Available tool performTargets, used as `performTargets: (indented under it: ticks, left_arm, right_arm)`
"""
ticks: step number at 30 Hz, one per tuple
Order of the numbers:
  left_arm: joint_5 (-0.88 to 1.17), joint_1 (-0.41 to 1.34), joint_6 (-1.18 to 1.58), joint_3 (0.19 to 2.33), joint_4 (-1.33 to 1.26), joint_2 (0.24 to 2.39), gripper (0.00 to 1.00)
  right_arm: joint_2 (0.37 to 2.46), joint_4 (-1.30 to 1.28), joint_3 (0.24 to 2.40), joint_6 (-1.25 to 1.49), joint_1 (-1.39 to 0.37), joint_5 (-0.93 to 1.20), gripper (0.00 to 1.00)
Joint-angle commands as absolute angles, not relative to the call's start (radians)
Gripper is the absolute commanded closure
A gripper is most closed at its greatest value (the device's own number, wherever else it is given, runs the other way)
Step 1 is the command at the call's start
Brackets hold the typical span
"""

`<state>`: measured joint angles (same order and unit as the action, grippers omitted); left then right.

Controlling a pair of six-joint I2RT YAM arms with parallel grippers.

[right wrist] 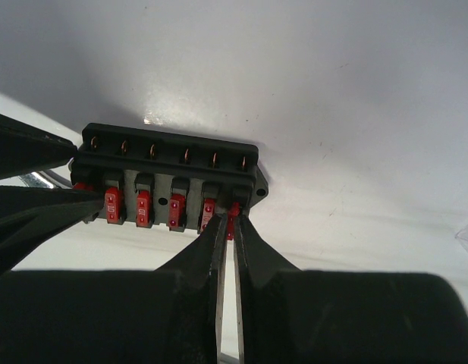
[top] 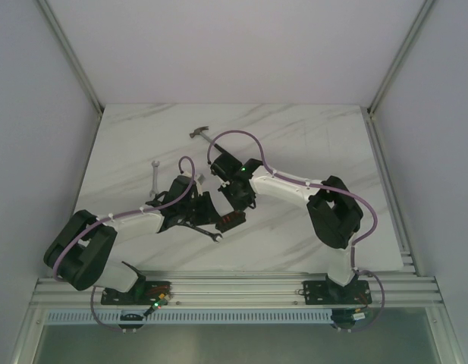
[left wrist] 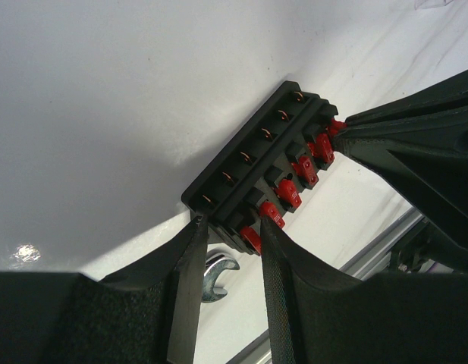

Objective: Snap on the fuse box
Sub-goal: Install the fuse at the fuse box base.

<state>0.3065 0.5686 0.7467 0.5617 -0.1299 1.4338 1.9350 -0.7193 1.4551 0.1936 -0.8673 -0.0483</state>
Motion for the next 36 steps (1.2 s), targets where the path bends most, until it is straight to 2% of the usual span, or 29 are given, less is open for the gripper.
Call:
performTargets:
  ticks: [1, 12, 36]
  left_arm:
    - [0.265, 0.565, 0.729, 0.552, -0.087, 1.449, 0.58]
    - [0.265, 0.564, 0.726, 0.555, -0.087, 1.458, 0.58]
    - [0.261, 0.563, 0.733, 0.554, -0.088, 1.466, 0.59]
  right_arm:
    - [1.987, -0.812, 1.424, 0.184, -0.849, -0.118, 1.00]
    - [2.041, -0.832, 1.406, 0.176, -0.848, -0.163, 1.00]
    - [2.185, -0.725, 1.352, 0.184, -0.905, -0.015, 1.00]
